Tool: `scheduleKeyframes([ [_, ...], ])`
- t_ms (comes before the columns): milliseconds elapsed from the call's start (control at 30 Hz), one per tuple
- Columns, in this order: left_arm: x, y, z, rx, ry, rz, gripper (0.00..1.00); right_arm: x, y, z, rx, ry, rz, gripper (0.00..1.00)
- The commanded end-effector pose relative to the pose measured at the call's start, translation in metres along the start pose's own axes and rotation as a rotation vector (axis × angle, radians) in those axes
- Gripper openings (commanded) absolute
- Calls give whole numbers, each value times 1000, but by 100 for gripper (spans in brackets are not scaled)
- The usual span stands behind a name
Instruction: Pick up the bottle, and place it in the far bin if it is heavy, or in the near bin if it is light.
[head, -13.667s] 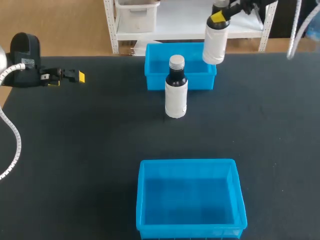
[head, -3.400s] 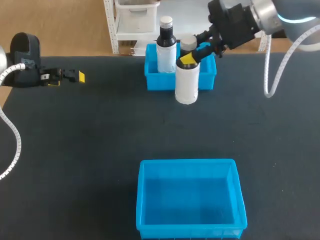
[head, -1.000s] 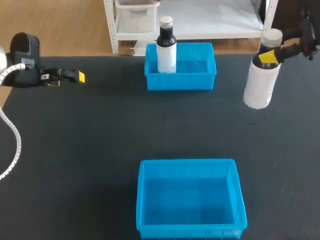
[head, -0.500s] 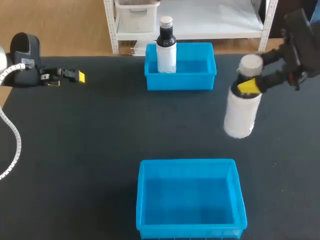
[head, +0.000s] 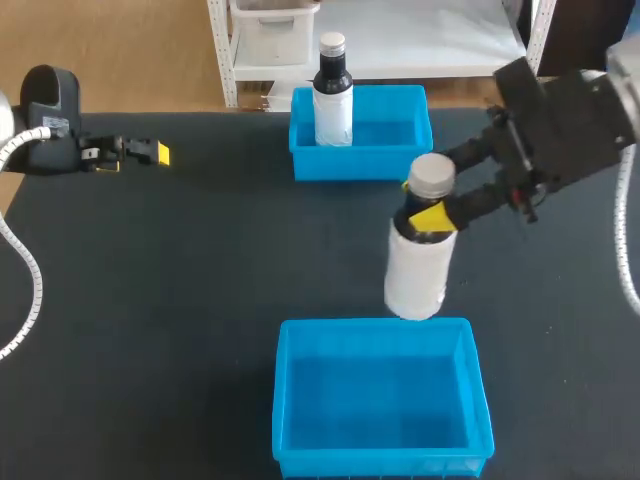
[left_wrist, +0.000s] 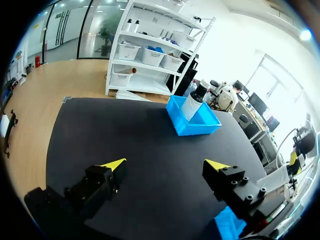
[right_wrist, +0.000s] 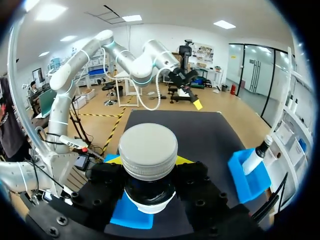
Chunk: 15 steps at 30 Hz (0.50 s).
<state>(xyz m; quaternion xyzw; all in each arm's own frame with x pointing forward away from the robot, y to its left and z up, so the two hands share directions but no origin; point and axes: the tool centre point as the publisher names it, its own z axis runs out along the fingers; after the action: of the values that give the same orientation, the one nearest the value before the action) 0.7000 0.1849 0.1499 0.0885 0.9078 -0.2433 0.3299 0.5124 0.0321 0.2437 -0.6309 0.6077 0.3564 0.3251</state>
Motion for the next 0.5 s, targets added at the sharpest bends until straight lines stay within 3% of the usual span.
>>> scheduleKeyframes([
  [33,0,0,0,0,0,0,100,-8,-4,29,-51,7,-14,0],
  [333,0,0,0,0,0,0,100,-11,14,64,-136,66,-77,0],
  [500,0,0,0,0,0,0,100,-8,23,76,-172,50,-91,0],
])
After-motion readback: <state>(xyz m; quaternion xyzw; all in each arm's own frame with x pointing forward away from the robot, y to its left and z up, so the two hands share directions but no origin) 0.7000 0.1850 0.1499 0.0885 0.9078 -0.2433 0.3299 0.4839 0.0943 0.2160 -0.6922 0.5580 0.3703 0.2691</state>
